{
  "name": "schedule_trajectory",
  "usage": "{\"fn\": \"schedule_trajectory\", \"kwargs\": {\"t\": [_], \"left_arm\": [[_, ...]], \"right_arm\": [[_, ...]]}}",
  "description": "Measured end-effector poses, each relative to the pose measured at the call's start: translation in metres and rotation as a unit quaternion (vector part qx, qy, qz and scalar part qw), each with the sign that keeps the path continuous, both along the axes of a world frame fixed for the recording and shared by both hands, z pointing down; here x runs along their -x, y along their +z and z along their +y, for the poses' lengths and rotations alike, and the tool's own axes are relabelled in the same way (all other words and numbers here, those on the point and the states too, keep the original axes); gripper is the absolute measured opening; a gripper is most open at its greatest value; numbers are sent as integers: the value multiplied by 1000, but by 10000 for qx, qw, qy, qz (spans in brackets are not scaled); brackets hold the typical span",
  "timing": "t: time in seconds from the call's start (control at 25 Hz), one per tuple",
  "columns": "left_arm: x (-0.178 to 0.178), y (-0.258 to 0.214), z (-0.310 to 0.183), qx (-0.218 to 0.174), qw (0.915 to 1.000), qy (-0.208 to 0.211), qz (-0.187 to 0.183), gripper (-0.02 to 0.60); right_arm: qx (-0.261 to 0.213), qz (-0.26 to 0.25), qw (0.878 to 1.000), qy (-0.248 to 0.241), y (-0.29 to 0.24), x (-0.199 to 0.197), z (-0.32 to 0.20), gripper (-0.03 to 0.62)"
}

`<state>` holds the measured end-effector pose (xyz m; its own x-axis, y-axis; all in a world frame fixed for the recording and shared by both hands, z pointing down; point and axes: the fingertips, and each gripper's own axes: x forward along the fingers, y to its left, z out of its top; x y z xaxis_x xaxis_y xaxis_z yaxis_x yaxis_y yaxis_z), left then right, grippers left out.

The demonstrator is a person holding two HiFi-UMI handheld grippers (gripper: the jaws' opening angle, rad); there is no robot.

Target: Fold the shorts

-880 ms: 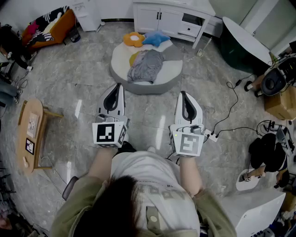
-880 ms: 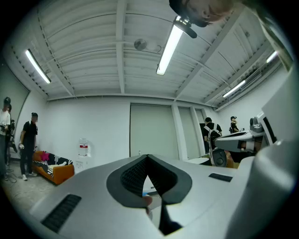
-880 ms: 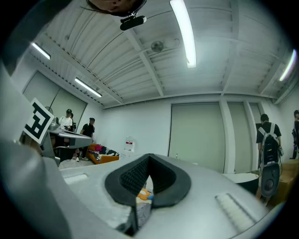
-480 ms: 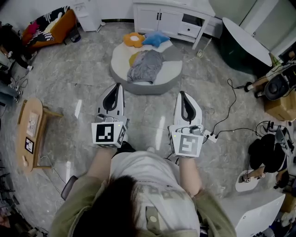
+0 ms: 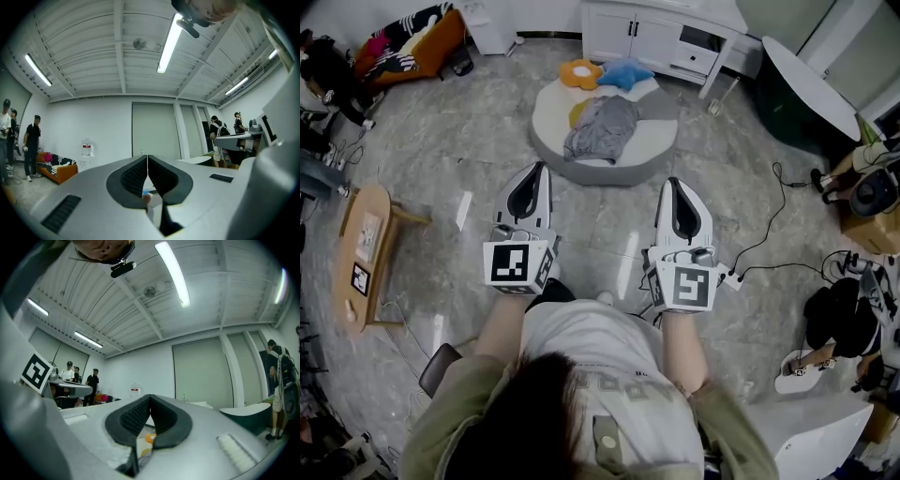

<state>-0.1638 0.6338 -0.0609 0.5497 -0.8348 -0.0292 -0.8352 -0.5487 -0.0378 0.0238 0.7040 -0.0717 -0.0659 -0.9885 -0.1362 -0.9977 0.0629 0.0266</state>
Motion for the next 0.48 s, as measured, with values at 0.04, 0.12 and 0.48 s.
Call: {"fn": "schedule_trajectory", "kwargs": {"t": [0.04,0.12,0.48], "left_arm": [[-3,2,2,66,10000,70,15,12],[-11,0,7,169,9996,224,94,152],[-1,1,-8,201,9989,227,-370,509]], "right_arm": [[16,-98,9999,-140,4,-1,0,14],[58,-223,9991,-365,8,-8,0,334],[440,-357,9979,-306,26,-40,-14,535]]}}
